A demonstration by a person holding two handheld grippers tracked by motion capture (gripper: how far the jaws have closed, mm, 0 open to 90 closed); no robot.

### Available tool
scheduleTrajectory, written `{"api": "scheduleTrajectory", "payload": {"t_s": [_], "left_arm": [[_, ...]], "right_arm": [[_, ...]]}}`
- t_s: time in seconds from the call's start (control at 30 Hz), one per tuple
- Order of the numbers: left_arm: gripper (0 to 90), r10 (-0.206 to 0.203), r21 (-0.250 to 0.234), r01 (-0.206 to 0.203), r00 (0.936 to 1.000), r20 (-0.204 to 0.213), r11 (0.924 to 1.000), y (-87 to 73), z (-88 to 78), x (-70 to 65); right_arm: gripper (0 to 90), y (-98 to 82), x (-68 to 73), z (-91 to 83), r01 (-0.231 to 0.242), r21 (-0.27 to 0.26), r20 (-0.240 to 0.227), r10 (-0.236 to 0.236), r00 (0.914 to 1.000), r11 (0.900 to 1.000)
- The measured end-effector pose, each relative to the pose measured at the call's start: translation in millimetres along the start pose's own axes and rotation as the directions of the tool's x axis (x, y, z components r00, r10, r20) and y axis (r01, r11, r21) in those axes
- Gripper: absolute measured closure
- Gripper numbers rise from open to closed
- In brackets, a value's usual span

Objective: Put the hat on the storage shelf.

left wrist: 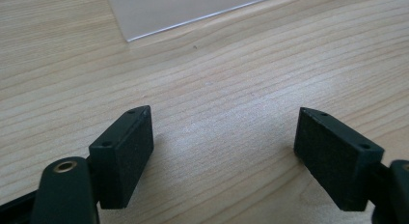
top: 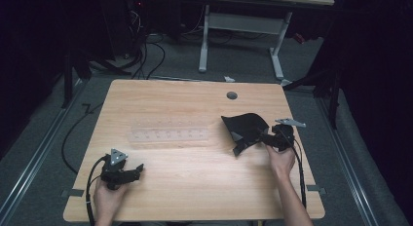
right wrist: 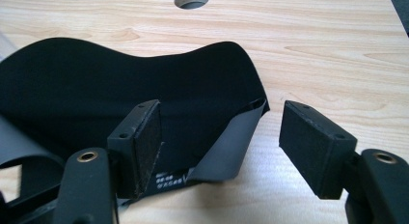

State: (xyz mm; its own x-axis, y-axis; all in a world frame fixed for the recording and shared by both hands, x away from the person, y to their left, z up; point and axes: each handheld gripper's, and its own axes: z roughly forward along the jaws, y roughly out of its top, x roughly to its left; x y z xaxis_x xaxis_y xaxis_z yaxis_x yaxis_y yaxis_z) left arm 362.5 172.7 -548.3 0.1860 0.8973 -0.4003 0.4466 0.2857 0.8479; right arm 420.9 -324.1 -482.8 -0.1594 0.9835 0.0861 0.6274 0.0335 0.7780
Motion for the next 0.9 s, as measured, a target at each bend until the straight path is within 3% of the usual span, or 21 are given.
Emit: {"api": "scheduleTrajectory", "payload": {"t_s": [0.1,0.5,0.73,0.87,0.9], "left_arm": [[22.2,0.000,0.000,0.000,1.0000,0.000,1.0000,0.0,0.0,0.0],[22.2,0.002,0.001,-0.002,1.0000,-0.001,1.0000,-0.1,0.0,0.1],[22.2,0.002,0.001,-0.002,1.0000,-0.001,1.0000,-0.1,0.0,0.0],[22.2,0.000,0.000,0.000,1.0000,-0.001,1.0000,0.0,0.0,-0.1],[22.2,0.002,0.001,-0.002,1.0000,-0.001,1.0000,-0.1,0.0,0.0]], "right_arm": [[31.4,-1.7,-5.3,9.1,-0.036,0.005,-0.007,0.036,0.9993,0.999],[34.8,-6.7,-6.2,24.9,-0.055,0.013,-0.050,0.056,0.9972,0.998],[43.6,-9.2,-8.8,31.6,-0.080,0.017,-0.074,0.081,0.9940,0.997],[49.7,-11.7,-10.2,35.7,-0.077,0.033,-0.074,0.080,0.9941,0.996],[55.5,-13.3,-10.2,37.4,-0.059,0.031,-0.079,0.062,0.9950,0.998]]}}
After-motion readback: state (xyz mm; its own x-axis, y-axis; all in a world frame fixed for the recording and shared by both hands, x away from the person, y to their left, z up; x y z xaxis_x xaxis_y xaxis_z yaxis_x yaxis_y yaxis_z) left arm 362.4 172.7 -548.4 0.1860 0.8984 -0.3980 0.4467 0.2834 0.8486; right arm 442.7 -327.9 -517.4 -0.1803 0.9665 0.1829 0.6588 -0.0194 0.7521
